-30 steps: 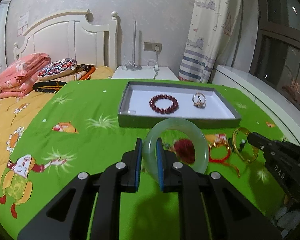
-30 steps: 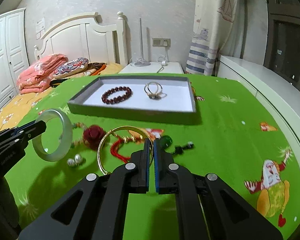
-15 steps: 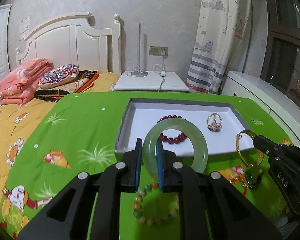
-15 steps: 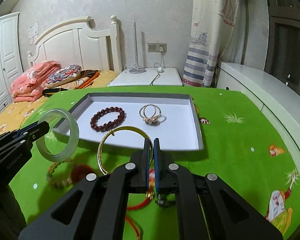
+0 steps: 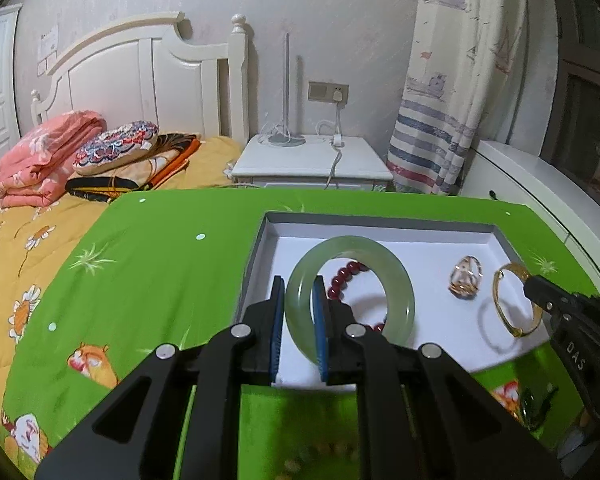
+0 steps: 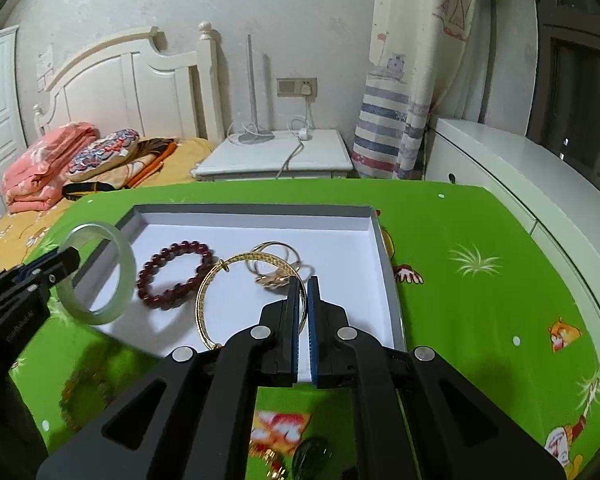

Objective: Organize jewelry
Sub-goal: 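Carry the jade bangle and gold bangle into the grey tray and release both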

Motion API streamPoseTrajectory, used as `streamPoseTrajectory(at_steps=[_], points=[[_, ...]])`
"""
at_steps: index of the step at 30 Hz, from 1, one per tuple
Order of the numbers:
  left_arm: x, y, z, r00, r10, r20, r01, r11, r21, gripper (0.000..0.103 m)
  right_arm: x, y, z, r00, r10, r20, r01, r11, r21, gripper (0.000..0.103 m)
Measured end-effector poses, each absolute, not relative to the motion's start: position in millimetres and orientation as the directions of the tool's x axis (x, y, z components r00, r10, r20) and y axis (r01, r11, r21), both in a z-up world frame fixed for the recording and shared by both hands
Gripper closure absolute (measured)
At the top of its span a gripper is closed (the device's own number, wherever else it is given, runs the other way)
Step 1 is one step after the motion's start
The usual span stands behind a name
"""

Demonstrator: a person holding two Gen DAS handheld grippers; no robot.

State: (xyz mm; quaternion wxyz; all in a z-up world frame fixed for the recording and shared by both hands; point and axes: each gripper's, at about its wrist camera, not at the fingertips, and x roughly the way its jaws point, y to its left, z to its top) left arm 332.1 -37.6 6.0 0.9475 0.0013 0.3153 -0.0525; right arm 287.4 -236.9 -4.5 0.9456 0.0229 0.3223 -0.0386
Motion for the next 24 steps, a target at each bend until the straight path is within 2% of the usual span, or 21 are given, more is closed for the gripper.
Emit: streamPoseTrajectory(at_steps=[8, 21, 22, 23, 24], points=[[358, -35, -8, 0.760, -0.080, -0.646, 0.082, 0.996, -0.026, 0.089, 309, -241, -23, 0.728, -0.059, -0.683, 0.094, 0.995, 0.014, 0.098], [357, -26, -14, 0.770, -0.038, -0.637, 0.041, 0.999, -0.009, 0.088, 317, -241, -29, 0.715, -0.046, -0.697, 0.090, 0.996, 0.027, 0.096], [355, -25, -13, 0.774, -0.036, -0.632, 0.040, 0.999, -0.008, 0.079, 317, -241, -29, 0.716, -0.043, -0.697, 0.088, 0.996, 0.028, 0.095], [352, -25, -11, 0.778, -0.039, -0.627, 0.041, 0.999, -0.011, 0.064, 317, -241, -29, 0.716, -0.041, -0.697, 0.087, 0.996, 0.031, 0.088], [348, -24, -8, 0.790, -0.036, -0.612, 0.037, 0.999, -0.011, 0.058, 316, -242, -28, 0.719, -0.038, -0.694, 0.086, 0.996, 0.035, 0.075]])
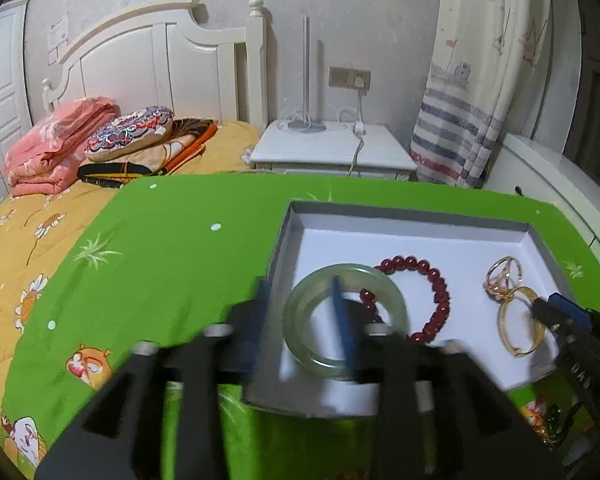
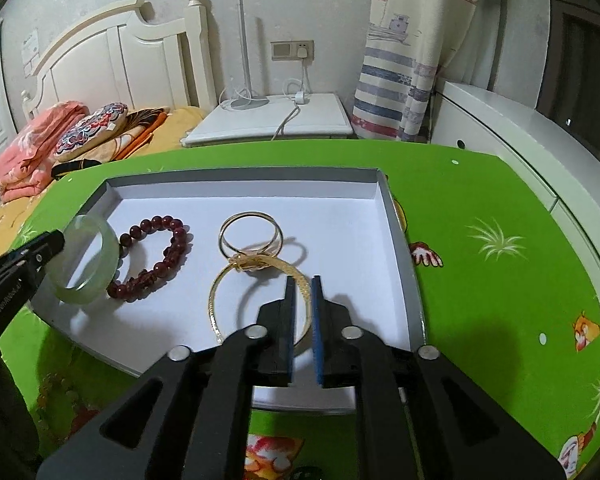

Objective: Organize jewelry
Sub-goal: 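Carry the jade bangle and gold bangle into the grey tray and release both, then move the left tool to the pearl earrings and grasp them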

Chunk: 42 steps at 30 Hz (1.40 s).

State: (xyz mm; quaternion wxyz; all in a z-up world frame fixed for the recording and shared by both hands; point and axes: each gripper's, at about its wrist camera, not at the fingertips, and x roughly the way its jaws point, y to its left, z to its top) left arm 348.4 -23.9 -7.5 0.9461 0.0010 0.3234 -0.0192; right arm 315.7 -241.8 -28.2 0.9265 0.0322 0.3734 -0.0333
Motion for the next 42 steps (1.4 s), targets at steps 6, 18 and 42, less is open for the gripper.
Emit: streamPoseTrajectory(at_steps=[6, 18, 42], points=[[334, -20, -1, 0.804, -0.031, -0.594, 0.030, 0.999, -0.011, 0.054, 304, -238, -21, 0.742, -0.033, -0.669, 0.073, 0.997, 0.031, 0.053], [256, -13, 12, 0.842, -0.034, -0.538, 0.040, 0.999, -0.001, 0.037, 238, -221, -2, 0.799, 0.016, -0.602, 0.008, 0.999, 0.036, 0.053], [154, -1, -15, 0.797, -0.111, -0.594, 0.120, 0.992, -0.024, 0.033, 125, -212, -21, 0.787, 0.060, -0.613, -0.049, 0.998, 0.034, 0.053]])
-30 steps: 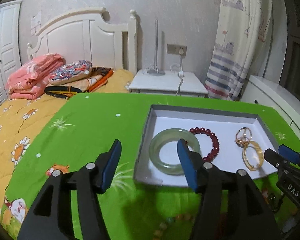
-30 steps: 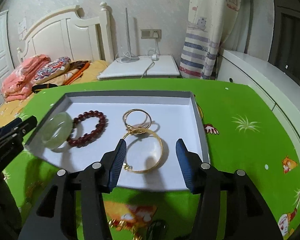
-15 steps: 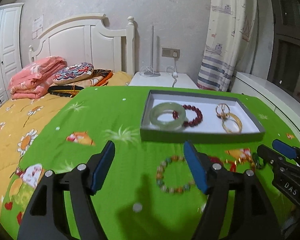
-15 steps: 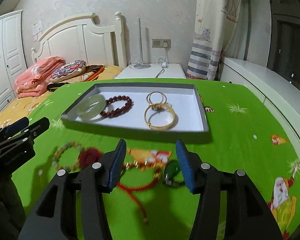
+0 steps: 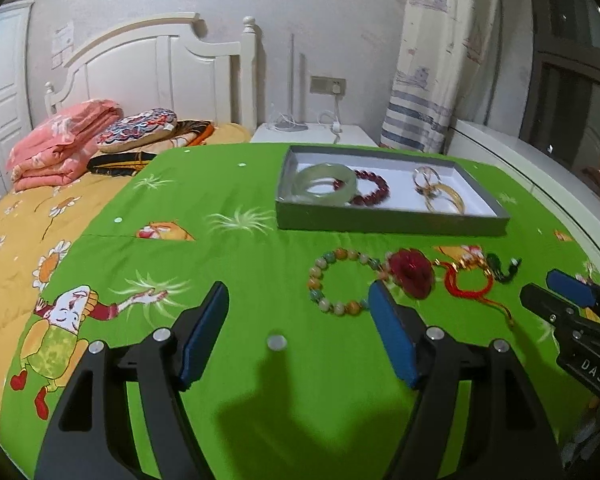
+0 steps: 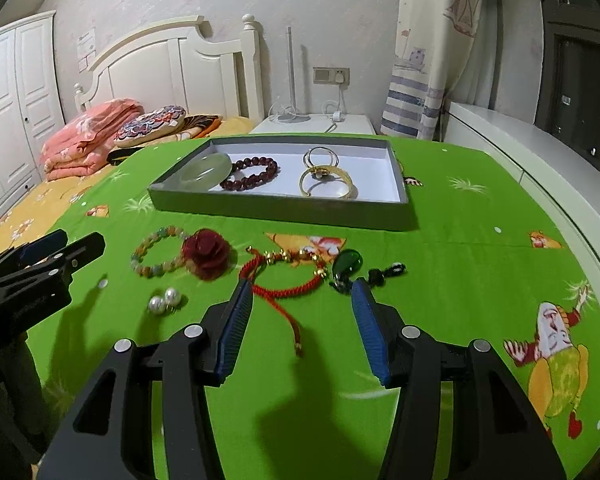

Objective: Organize jewelry
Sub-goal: 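Move the left tool to the pearl earrings and grasp them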

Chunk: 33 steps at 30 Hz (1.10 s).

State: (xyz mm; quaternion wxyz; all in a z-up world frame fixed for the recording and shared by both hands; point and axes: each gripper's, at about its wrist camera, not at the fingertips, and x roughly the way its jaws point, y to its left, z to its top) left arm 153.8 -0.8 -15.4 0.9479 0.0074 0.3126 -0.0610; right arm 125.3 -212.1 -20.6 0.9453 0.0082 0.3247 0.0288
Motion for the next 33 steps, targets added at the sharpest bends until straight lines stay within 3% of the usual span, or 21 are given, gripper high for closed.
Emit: streamPoseTrajectory(at_steps=[7, 10, 14, 19, 28, 33], points=[[148, -45, -29, 0.741, -0.146, -0.656, 0.239, 0.970, 0.053, 0.035, 108, -216, -25, 0.777, 0.077, -0.625, -0.070, 0.997, 0.036, 0.053], [152, -60, -41, 0.696, -0.151, -0.701, 0.287, 0.955, 0.079, 0.057, 102, -218, -25, 0.774, 0.082, -0.628, -0.082, 0.996, 0.029, 0.053], [154, -65, -47, 0.677, -0.161, -0.718, 0.314, 0.946, 0.083, 0.067, 102, -222, -25, 0.773, 0.090, -0.628, -0.082, 0.996, 0.042, 0.053], [157, -69, -53, 0.646, -0.178, -0.743, 0.346, 0.935, 0.077, 0.075, 103, -222, -26, 0.771, 0.094, -0.630, -0.087, 0.995, 0.043, 0.053], [165, -69, -52, 0.623, -0.194, -0.757, 0.351, 0.935, 0.049, 0.075, 104, -219, -26, 0.773, 0.088, -0.628, -0.087, 0.996, 0.032, 0.053], [170, -74, -51, 0.627, -0.177, -0.759, 0.355, 0.932, 0.076, 0.088, 104, -219, -26, 0.772, 0.089, -0.629, -0.087, 0.996, 0.033, 0.053]])
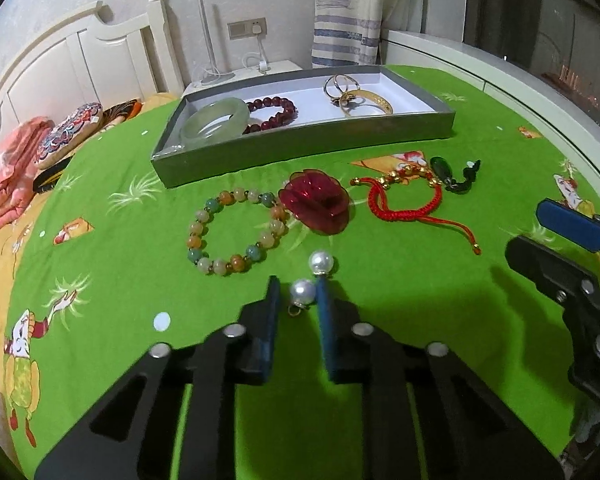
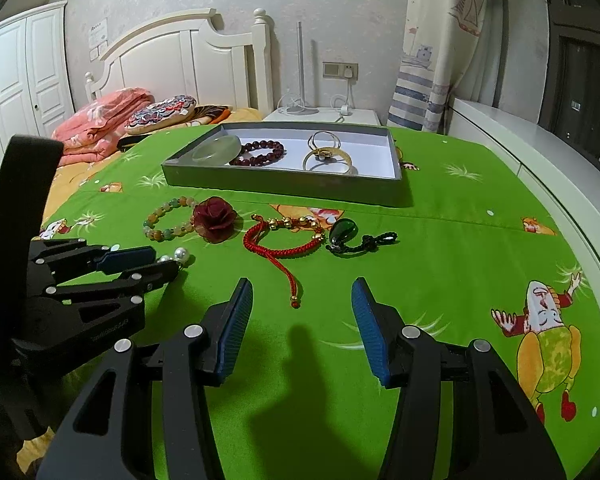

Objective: Organize jewelry
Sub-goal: 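Move the left tool to the pearl earrings and grasp them, then carry the pearl earrings into the grey tray with both tools and open them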

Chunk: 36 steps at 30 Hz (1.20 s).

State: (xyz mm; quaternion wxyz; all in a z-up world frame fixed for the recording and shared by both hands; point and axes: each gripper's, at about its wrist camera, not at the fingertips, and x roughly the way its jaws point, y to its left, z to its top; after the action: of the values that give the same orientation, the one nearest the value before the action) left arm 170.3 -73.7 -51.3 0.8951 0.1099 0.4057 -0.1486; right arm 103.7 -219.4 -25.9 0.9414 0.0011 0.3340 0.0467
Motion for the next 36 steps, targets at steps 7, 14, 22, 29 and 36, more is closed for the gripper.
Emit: streamPoseTrajectory(at_steps=[7, 14, 22, 29, 36], points=[[166, -72, -46, 0.656, -0.179, -0.733, 0.352, 0.932, 0.088, 0.090, 105, -219, -26, 0.770, 0.087, -0.632, -0.088, 0.996, 0.030, 0.053], [158, -44, -38, 0.702, -0.154, -0.696, 0.267, 0.962, 0.057, 0.090, 116, -199, -23, 0.749, 0.147, -0.646, -0.153, 0.987, 0.048, 0.053], [150, 1, -27, 0.764, -0.086, -0.639, 0.131, 0.991, 0.024, 0.090, 143, -158, -28, 0.700, 0.220, -0.680, -0.223, 0.971, 0.085, 0.055], [143, 23, -25, 0.792, -0.048, -0.609, 0.077, 0.997, 0.022, 0.090, 161, -132, -35, 0.669, 0.210, -0.713, -0.227, 0.971, 0.073, 0.064], [141, 29, -25, 0.793, -0.061, -0.606, 0.077, 0.997, 0.000, 0.090, 176, -124, -40, 0.647, 0.173, -0.742, -0.198, 0.979, 0.056, 0.072]])
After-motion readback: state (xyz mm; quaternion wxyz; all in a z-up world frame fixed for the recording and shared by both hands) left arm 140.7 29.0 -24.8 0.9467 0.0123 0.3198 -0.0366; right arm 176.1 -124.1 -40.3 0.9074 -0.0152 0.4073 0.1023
